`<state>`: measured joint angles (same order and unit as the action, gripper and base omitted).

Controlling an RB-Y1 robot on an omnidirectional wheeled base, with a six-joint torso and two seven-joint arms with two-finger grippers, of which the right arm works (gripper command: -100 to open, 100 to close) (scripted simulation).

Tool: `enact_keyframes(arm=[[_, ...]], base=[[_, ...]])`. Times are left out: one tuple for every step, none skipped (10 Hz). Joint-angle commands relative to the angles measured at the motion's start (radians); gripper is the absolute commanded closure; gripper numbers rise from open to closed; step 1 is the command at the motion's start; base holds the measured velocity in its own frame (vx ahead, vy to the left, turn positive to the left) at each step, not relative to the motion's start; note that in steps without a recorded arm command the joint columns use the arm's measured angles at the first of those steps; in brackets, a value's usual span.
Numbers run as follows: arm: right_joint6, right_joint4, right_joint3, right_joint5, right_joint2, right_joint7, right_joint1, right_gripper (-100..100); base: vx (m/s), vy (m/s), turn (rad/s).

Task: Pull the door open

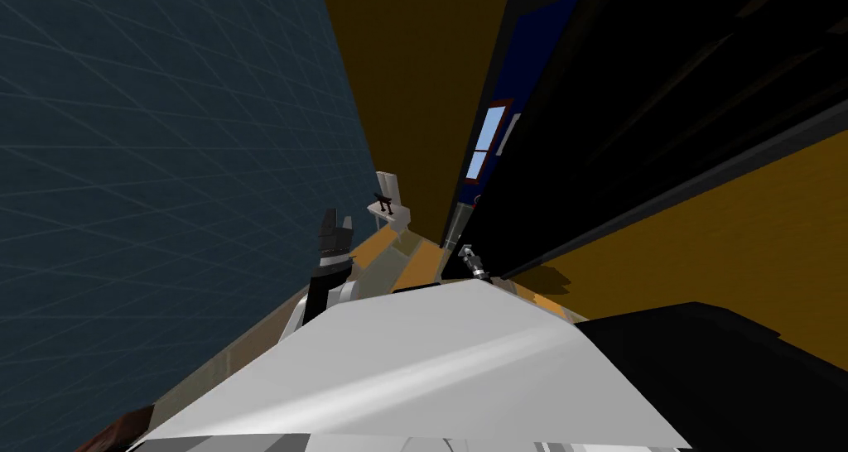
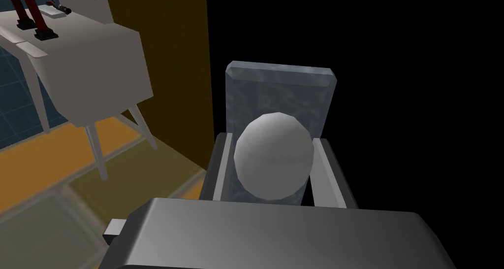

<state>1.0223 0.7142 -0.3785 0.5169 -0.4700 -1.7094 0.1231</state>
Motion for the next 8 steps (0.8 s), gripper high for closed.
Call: enact_keyframes(arm=[[0.025, 0.007, -0.020, -0.009, -0.014, -0.017, 0.018, 100], [0.040, 0.007, -0.031, -0.014, -0.024, -0.028, 0.026, 100], [0.054, 0.006, -0.042, -0.019, -0.033, -0.039, 0.032, 100], [0.071, 0.006, -0.054, -0.024, -0.044, -0.051, 0.041, 100], [0.083, 0.006, -0.063, -0.028, -0.052, -0.060, 0.046, 100], [0.071, 0.003, -0.059, -0.026, -0.045, -0.054, 0.041, 100], [0.086, -0.006, -0.068, -0.031, -0.050, -0.064, 0.046, 100], [0.095, -0.011, -0.072, -0.033, -0.053, -0.069, 0.047, 100]], base=[[-0.228, -0.040, 0.103], [-0.214, -0.056, 0.091], [-0.198, -0.064, 0.097], [-0.224, -0.066, 0.111], [-0.230, -0.059, 0.082], [-0.099, -0.022, 0.019], [-0.152, -0.034, 0.163], [-0.230, -0.077, 0.175]])
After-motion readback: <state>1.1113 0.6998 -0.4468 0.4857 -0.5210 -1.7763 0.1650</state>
